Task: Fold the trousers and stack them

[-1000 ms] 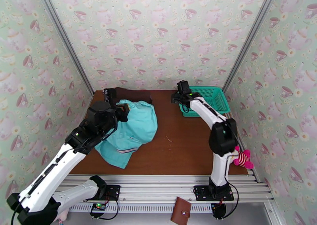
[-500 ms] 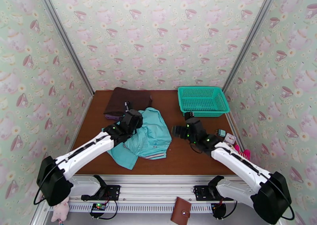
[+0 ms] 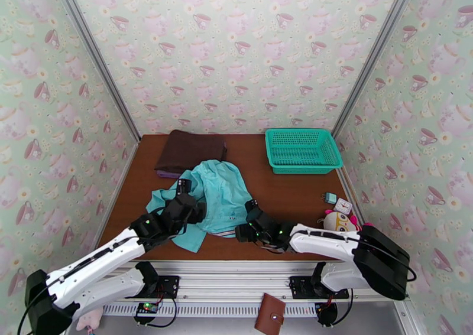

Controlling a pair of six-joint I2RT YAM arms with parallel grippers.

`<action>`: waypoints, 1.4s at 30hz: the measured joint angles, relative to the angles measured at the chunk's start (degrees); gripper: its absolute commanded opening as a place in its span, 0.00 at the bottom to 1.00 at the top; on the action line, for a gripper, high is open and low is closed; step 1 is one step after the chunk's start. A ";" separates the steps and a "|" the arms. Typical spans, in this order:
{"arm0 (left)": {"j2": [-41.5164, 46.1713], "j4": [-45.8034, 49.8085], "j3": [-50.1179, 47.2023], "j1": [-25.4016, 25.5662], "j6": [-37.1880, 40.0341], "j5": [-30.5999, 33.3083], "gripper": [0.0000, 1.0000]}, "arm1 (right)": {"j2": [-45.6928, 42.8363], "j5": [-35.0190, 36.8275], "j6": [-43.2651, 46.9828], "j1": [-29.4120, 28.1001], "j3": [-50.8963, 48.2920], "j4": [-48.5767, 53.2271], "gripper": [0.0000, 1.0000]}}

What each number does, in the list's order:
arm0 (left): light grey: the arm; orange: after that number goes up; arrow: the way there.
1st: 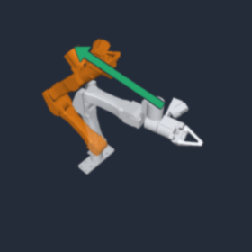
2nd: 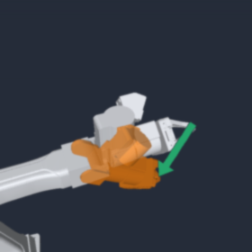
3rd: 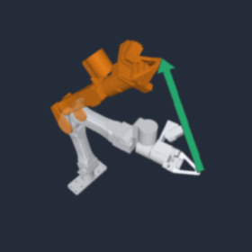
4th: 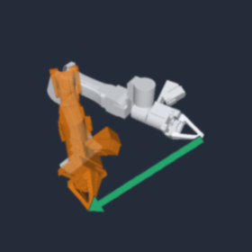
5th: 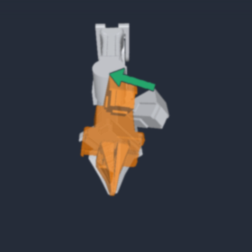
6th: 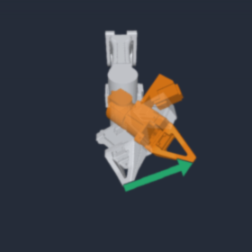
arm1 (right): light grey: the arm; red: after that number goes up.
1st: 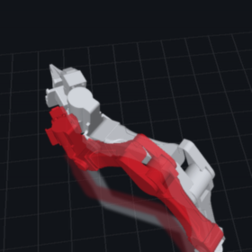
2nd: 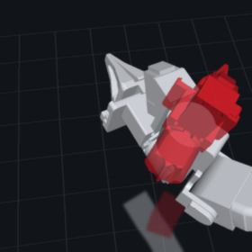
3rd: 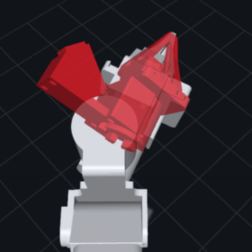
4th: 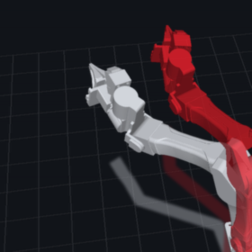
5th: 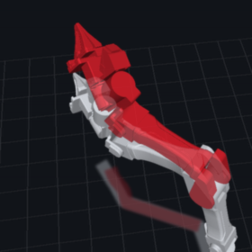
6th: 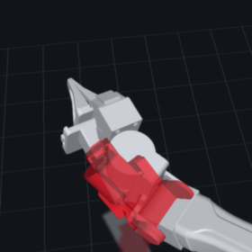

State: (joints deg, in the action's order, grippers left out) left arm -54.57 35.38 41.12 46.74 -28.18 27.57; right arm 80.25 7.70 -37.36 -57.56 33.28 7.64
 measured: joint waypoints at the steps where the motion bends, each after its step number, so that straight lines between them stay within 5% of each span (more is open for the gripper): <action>1: -0.24 0.00 -0.57 0.74 -0.44 -0.02 0.92 | 1.97 0.52 -0.37 -0.44 0.46 -0.55 0.66; 5: -0.55 -0.09 -1.18 2.71 -1.86 0.04 0.92 | 5.99 3.13 -0.44 -0.98 2.45 -1.57 0.34; 7: -0.42 -0.09 -1.18 3.39 -2.10 0.07 0.92 | 7.17 4.33 -0.57 -0.98 3.08 -1.66 0.03; 14: 2.58 0.83 -1.31 3.87 -2.40 1.36 0.93 | -0.09 9.73 2.56 0.74 5.35 6.58 0.00; 21: 4.00 0.81 -4.04 3.87 -3.37 1.88 0.92 | -17.49 13.84 11.56 19.32 15.87 22.34 0.00; 24: 2.47 -0.07 -4.42 3.87 -3.30 1.81 0.91 | -18.91 14.99 16.13 28.81 23.21 25.99 0.24; 27: -0.57 -2.80 -4.42 3.87 -3.08 1.66 0.91 | -16.48 15.82 19.93 36.11 29.05 26.69 0.69; 29: -3.04 -4.39 -4.39 3.87 -2.86 1.46 0.91 | -13.35 15.58 22.45 38.21 32.46 27.30 0.80; 35: -8.26 -5.55 -4.42 3.98 -2.97 0.90 0.89 | -15.30 7.54 23.58 33.31 29.11 27.08 0.81; 39: -8.52 -5.38 -5.60 3.98 -4.48 0.92 0.87 | -22.91 2.60 22.10 19.04 20.74 25.83 0.81; 42: -8.55 -4.59 -7.19 3.56 -6.34 0.83 0.87 | -20.81 1.44 20.87 7.87 16.37 23.10 0.81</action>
State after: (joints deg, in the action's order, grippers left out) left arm -63.11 30.79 33.93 50.30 -34.52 28.40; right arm 59.44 9.15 -16.49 -49.69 49.65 30.74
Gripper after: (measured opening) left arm 0.872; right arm 0.810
